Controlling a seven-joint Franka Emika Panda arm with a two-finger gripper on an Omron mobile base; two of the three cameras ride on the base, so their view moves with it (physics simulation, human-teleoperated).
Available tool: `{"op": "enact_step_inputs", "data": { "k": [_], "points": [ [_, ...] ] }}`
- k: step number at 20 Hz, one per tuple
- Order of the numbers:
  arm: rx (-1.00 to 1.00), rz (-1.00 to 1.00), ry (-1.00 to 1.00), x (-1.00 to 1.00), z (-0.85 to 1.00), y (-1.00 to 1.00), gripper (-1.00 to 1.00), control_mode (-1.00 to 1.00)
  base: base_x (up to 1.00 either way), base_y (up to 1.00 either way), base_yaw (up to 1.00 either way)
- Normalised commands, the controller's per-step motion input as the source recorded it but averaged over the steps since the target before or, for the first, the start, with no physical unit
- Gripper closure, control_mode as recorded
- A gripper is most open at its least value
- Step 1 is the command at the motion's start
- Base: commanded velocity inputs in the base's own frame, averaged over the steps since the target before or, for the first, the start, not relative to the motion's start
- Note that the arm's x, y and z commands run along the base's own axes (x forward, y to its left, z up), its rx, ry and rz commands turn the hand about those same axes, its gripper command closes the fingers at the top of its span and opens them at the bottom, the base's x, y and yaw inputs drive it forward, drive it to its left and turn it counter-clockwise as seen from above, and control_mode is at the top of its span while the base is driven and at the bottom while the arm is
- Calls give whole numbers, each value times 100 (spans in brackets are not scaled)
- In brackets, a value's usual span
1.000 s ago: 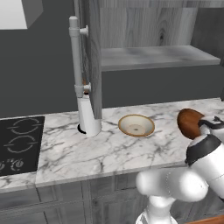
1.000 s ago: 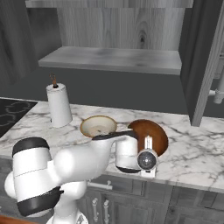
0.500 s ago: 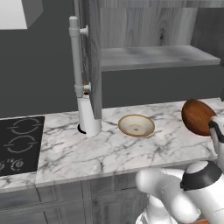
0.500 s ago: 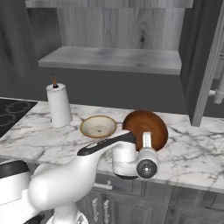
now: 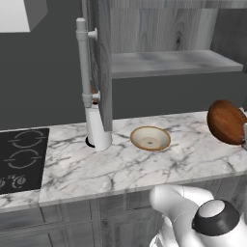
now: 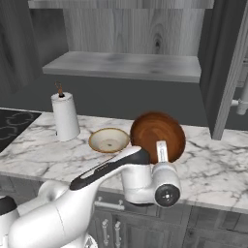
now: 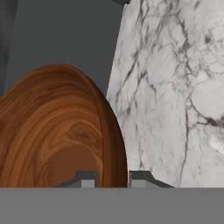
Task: Open the cabinet. Pick the bowls from the counter and place them in the cabinet. Then close the cabinet.
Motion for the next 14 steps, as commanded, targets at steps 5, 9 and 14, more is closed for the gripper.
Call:
{"op": "enact_step_inputs", "data": {
  "k": [5,9,14],
  "points": [
    [0,4,-6,-8,50,2,100,-100,0,0,0],
    [-1,0,0,2,34,6,100,-100,0,0,0],
    [-5,0,0,4,39,19,100,-100,0,0,0]
  ]
}}
